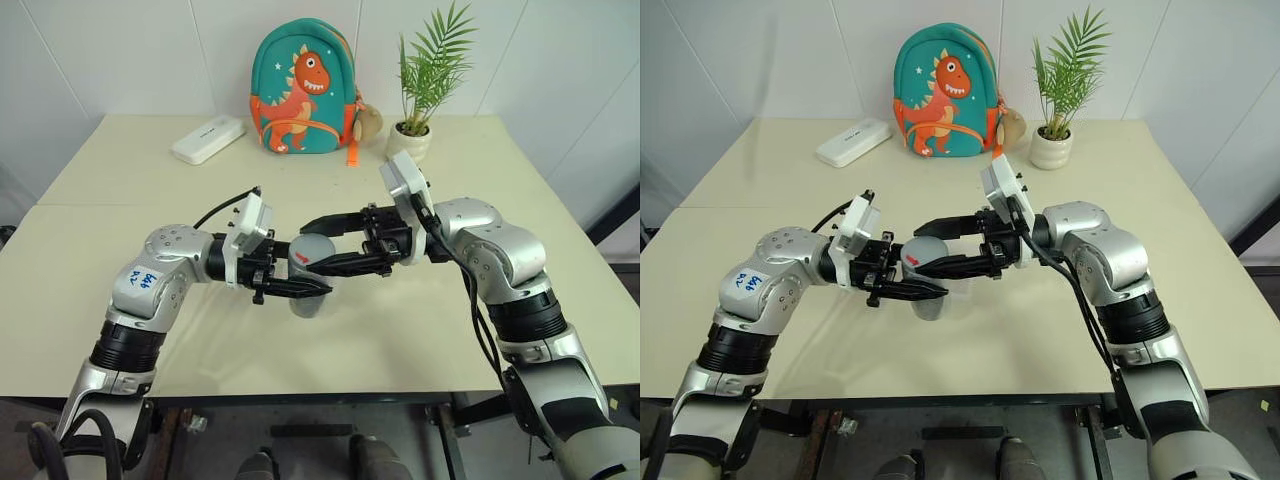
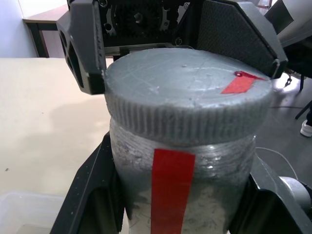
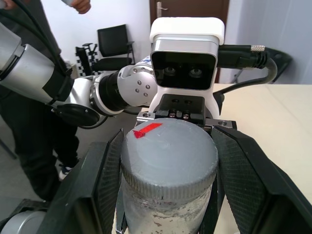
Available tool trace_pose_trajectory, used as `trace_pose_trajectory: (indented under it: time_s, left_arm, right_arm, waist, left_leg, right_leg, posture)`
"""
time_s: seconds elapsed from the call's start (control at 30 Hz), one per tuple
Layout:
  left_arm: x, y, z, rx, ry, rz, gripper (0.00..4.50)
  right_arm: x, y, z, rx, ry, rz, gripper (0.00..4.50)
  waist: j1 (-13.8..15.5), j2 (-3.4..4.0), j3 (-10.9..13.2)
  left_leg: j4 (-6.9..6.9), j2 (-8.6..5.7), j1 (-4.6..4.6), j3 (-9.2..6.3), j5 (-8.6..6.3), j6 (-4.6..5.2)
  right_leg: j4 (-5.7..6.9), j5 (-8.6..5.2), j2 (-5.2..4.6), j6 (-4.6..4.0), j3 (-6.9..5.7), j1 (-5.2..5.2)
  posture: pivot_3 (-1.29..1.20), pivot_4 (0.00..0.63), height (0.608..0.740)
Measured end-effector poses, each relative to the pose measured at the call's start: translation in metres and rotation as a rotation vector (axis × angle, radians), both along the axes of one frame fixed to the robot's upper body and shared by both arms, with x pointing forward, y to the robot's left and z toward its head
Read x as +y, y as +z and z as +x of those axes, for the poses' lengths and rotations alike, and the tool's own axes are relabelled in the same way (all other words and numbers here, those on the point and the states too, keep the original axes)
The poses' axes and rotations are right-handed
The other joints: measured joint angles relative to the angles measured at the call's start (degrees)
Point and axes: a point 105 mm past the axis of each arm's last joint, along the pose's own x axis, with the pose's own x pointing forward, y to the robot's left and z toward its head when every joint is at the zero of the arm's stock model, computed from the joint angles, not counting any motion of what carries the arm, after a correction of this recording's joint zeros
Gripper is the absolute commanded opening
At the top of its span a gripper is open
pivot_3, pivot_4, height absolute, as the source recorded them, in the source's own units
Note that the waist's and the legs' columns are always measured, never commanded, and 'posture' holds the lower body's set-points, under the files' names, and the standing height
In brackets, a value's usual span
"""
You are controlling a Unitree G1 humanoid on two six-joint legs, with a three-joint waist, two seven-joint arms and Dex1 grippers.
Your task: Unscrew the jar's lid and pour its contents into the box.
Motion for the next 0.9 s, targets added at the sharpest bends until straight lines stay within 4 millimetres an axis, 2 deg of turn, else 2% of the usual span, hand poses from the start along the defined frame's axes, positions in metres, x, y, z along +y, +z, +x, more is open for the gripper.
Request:
trace_pose_trajectory:
  time_s: [0.07,0.1,0.23,0.47,0.6,0.8,0.9]
  left_arm:
    - [0.0,-0.001,0.0,-0.003,0.003,-0.004,2.07]
    - [0.001,-0.001,0.0,-0.006,0.005,-0.007,2.07]
    - [0.015,0.01,0.006,-0.051,0.07,-0.057,2.07]
    - [0.021,0.01,0.01,-0.058,0.099,-0.053,2.07]
    - [0.025,0.008,0.014,-0.062,0.126,-0.045,2.07]
    - [0.025,0.006,0.02,-0.061,0.155,-0.051,2.07]
    - [0.024,0.006,0.021,-0.063,0.165,-0.054,2.07]
  right_arm:
    - [0.0,0.0,0.0,0.004,0.0,0.001,2.5]
    - [0.001,0.0,0.0,0.006,-0.001,0.003,3.22]
    - [-0.007,0.003,0.011,0.062,-0.077,0.06,4.44]
    - [-0.013,0.013,0.019,0.018,-0.152,0.125,4.48]
    - [-0.014,0.008,0.022,-0.019,-0.201,0.126,4.48]
    - [0.016,0.003,0.006,-0.066,-0.181,0.112,4.48]
    - [0.022,0.001,0.007,-0.063,-0.206,0.099,4.48]
  waist:
    - [0.05,0.0,0.0]
    - [0.05,0.0,0.0]
    - [0.05,0.01,0.01]
    - [0.04,0.02,0.01]
    - [0.05,0.02,0.01]
    - [0.05,0.03,0.02]
    - [0.14,0.03,0.02]
  left_leg:
    - [0.04,0.0,0.0,0.0,0.0,0.0]
    - [0.06,0.0,0.0,0.0,0.0,0.0]
    - [0.12,-0.01,0.01,-0.02,0.0,-0.01]
    - [0.14,-0.01,0.0,-0.03,0.0,-0.01]
    - [0.15,-0.01,0.0,-0.03,0.0,-0.01]
    - [0.16,-0.01,0.0,-0.04,0.01,-0.02]
    - [0.23,-0.02,0.0,-0.04,0.01,-0.02]
  right_leg:
    - [0.01,0.0,0.0,0.0,0.01,0.01]
    - [0.03,0.0,0.0,0.0,0.01,0.01]
    - [0.12,0.0,0.0,0.0,0.01,0.01]
    - [0.14,0.0,0.0,0.0,0.01,0.01]
    - [0.14,0.0,0.0,0.0,0.02,0.01]
    - [0.21,0.0,0.01,0.0,0.02,-0.01]
    - [0.2,0.01,0.0,0.0,0.02,0.03]
  posture:
    - [0.0,0.15,0.74]
    - [0.0,0.15,0.74]
    - [0.0,0.15,0.74]
    - [0.0,0.15,0.74]
    - [0.0,0.15,0.74]
    - [0.0,0.15,0.74]
    - [0.0,0.15,0.74]
